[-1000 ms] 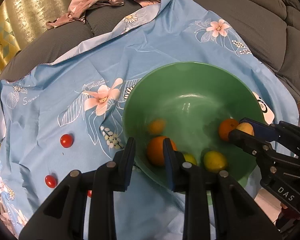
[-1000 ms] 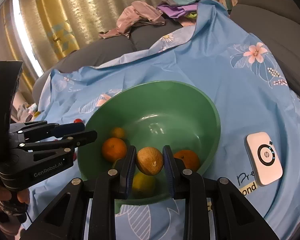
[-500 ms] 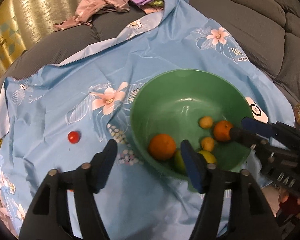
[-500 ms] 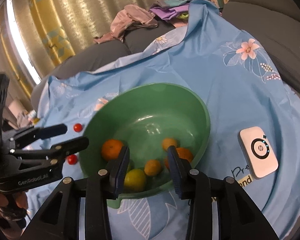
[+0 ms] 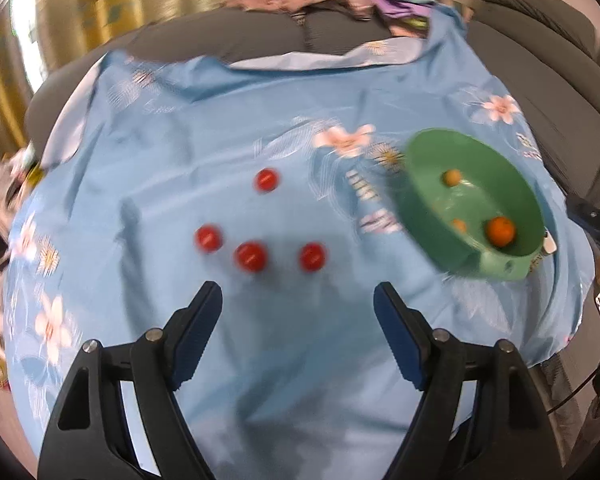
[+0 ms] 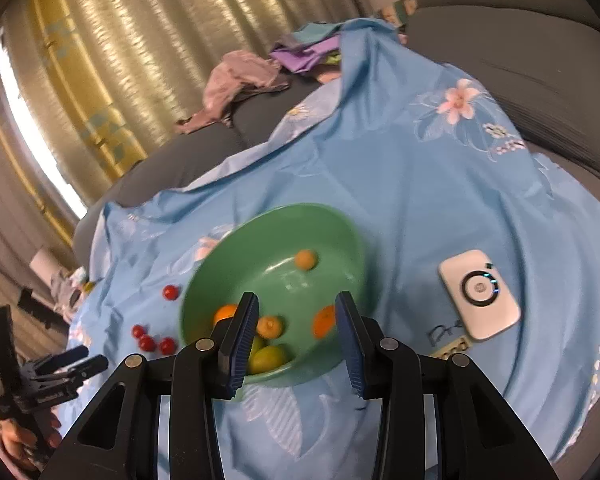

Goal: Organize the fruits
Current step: 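Move both open tools toward the cherry tomatoes on the cloth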

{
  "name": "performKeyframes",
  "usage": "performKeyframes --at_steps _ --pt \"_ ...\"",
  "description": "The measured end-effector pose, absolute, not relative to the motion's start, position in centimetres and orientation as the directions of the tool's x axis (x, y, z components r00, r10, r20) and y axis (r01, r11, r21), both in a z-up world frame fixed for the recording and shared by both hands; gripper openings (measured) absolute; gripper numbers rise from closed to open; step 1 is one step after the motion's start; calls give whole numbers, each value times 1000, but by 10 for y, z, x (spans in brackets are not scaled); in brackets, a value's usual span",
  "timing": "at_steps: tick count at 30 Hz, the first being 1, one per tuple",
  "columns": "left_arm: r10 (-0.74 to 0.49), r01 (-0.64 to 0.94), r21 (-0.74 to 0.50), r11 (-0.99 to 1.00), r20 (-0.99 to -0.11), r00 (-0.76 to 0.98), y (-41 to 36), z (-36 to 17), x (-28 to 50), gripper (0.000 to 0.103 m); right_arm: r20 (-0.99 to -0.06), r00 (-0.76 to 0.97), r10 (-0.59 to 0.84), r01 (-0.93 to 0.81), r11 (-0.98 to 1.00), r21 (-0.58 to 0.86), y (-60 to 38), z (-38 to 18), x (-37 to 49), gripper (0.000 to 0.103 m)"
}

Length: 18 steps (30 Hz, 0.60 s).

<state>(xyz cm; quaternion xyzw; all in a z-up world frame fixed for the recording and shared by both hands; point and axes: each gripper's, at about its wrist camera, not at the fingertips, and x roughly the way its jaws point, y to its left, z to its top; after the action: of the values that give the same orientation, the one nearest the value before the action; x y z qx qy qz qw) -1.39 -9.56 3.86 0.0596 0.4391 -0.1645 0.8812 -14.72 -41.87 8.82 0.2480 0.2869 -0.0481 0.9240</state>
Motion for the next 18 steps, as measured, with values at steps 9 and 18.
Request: performKeyframes --at_steps 9,18 --pt "-181 210 -78 975 -824 536 -29 15 -34 78 -570 806 160 68 931 358 -357 97 -129 40" --pt "-183 170 -109 979 -833 522 -4 0 -44 78 -634 728 259 -81 952 296 -296 82 -108 40"
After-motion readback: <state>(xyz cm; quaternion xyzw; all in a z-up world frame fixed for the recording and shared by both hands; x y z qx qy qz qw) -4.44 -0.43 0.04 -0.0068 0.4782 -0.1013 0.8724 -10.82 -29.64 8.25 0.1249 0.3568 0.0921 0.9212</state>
